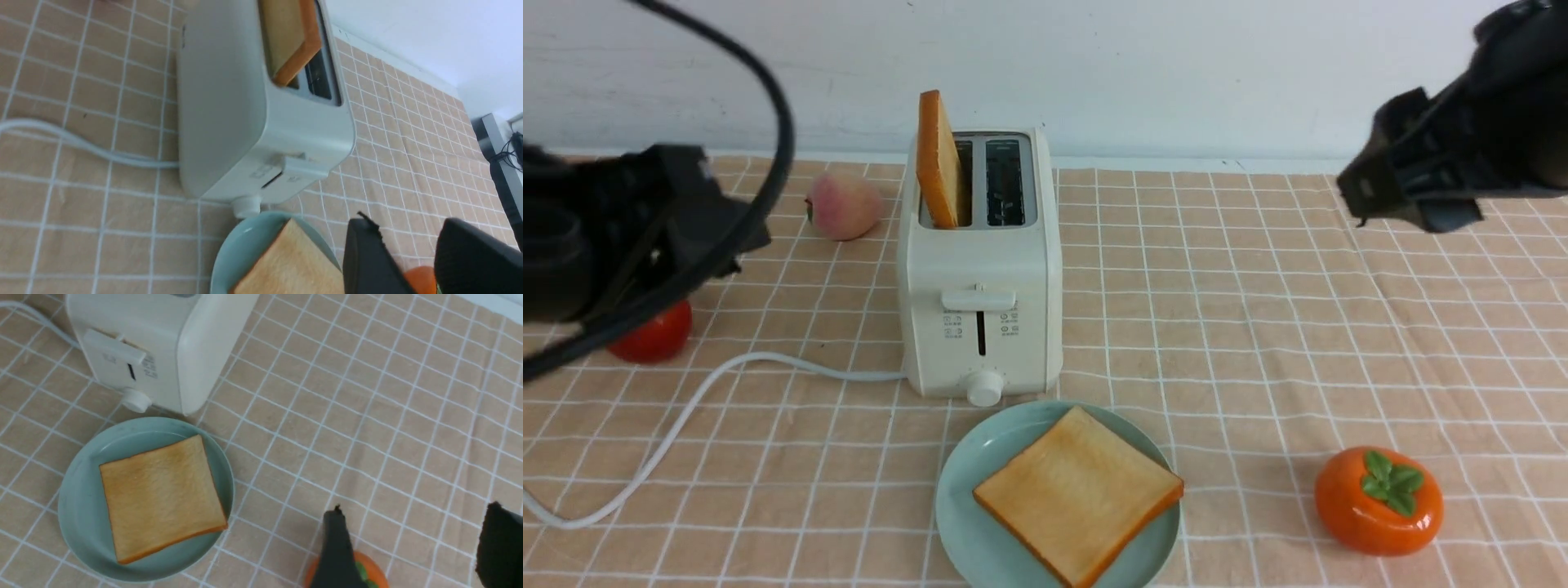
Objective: Take toasted bread from bread machine on light coffee tablecloth place on plate.
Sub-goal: 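Reach for a toast slice standing in the toaster with the left gripper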
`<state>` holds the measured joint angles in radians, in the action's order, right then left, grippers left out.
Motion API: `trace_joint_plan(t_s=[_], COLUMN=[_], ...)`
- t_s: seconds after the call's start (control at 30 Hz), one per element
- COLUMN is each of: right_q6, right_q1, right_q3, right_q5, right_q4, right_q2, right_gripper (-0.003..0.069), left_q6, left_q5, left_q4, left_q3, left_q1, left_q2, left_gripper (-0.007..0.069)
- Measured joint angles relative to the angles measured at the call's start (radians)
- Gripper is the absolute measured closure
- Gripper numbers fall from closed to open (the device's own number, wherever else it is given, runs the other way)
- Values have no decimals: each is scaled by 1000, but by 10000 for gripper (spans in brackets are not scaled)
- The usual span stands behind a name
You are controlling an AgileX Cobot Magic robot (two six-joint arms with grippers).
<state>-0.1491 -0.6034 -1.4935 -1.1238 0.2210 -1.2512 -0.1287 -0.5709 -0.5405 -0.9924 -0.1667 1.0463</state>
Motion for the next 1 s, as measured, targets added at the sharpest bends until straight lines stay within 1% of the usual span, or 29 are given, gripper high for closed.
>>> trace_joint_plan(t_s=[0.17, 0.2, 0.33, 0.37, 0.4, 0.43, 0.5, 0.53, 0.57, 0.6, 0.63, 0.67, 0.73, 0.87, 0.9, 0.93, 1.0], right_q6=[-42, -46, -73, -75, -81, -81, -82, -82, -82, -82, -82, -82, -82, -84, -84, -84, -85], right_q1=[0, 0, 0, 0, 0, 0, 0, 0, 0, 0, 0, 0, 0, 0, 0, 0, 0], right_q3=[0, 0, 0, 0, 0, 0, 0, 0, 0, 0, 0, 0, 0, 0, 0, 0, 0], right_q5=[-89, -93, -133, -134, -136, -136, -136, -136, -136, -136, -136, -136, -136, -136, -136, -136, -136], right_q4=[67, 70, 103, 104, 108, 109, 109, 110, 114, 116, 130, 130, 145, 174, 187, 190, 196], right_q2=[46, 49, 63, 63, 63, 63, 63, 63, 63, 63, 63, 64, 67, 72, 73, 75, 75], right_gripper=[216, 216, 216, 216, 216, 216, 216, 216, 216, 216, 216, 216, 216, 216, 216, 216, 216], left_q6=[32, 32, 11, 8, -33, -40, -168, -219, -313, -326, -419, -429, -517, -543, -540, -538, -530], left_q5=[-41, -48, -165, -165, -208, -212, -248, -255, -266, -269, -284, -284, -293, -276, -265, -262, -259], left_q4=[-6, -5, 56, 62, 134, 134, 295, 348, 439, 451, 541, 552, 638, 651, 649, 648, 631], left_q3=[-228, -240, -524, -537, -646, -646, -788, -825, -883, -890, -939, -944, -982, -992, -994, -995, -997], left_q1=[0, -1, -43, -47, -76, -80, -121, -127, -134, -134, -134, -134, -132, -132, -132, -132, -132], left_q2=[244, 266, 499, 509, 595, 604, 709, 741, 792, 806, 850, 855, 914, 956, 964, 965, 967], left_gripper=[319, 312, 220, 220, 184, 180, 139, 134, 125, 123, 120, 120, 125, 145, 167, 173, 221])
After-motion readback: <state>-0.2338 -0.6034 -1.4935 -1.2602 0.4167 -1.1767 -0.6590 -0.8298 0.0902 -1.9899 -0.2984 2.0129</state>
